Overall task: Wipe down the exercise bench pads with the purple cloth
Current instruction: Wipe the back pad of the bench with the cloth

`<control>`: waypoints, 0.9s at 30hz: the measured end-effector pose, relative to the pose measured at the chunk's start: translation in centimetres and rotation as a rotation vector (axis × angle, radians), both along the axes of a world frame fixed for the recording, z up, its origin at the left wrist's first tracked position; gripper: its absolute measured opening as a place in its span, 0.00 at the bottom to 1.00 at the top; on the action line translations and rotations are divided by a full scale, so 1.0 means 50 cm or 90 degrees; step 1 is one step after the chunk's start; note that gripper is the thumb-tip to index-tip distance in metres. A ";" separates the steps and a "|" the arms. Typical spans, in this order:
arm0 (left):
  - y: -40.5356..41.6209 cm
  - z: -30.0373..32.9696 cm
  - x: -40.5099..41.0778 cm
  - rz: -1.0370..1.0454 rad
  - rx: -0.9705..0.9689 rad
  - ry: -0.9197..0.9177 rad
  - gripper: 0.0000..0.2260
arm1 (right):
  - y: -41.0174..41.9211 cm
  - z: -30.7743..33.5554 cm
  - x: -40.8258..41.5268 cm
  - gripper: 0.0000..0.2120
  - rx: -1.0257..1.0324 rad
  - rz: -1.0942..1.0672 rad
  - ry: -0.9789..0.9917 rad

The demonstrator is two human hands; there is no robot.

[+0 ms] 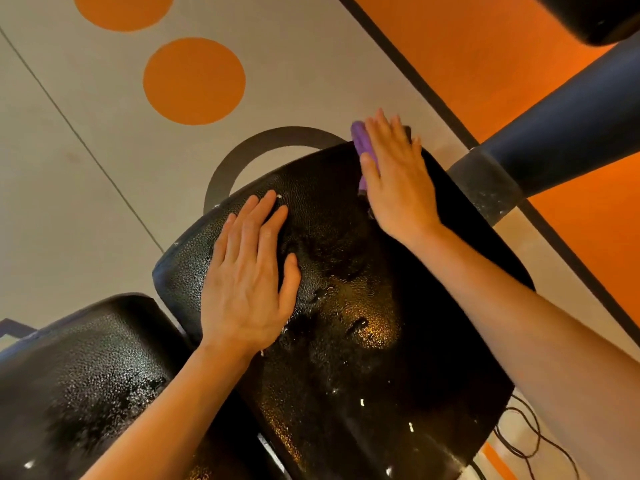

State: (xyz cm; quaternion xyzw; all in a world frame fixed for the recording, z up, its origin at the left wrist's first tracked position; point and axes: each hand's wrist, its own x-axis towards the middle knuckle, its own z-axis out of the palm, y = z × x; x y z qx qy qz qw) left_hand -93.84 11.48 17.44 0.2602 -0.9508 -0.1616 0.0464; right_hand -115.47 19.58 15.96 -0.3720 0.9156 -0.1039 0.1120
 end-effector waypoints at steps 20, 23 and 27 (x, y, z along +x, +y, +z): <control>0.004 -0.003 0.007 -0.005 -0.014 0.038 0.23 | 0.225 0.032 0.259 0.28 0.038 0.078 -0.001; 0.004 -0.004 0.006 -0.005 -0.018 0.044 0.23 | 0.180 0.021 0.224 0.29 0.022 0.055 0.021; 0.005 -0.008 0.007 -0.005 -0.026 0.042 0.23 | -0.006 0.004 0.101 0.27 -0.009 -0.006 0.037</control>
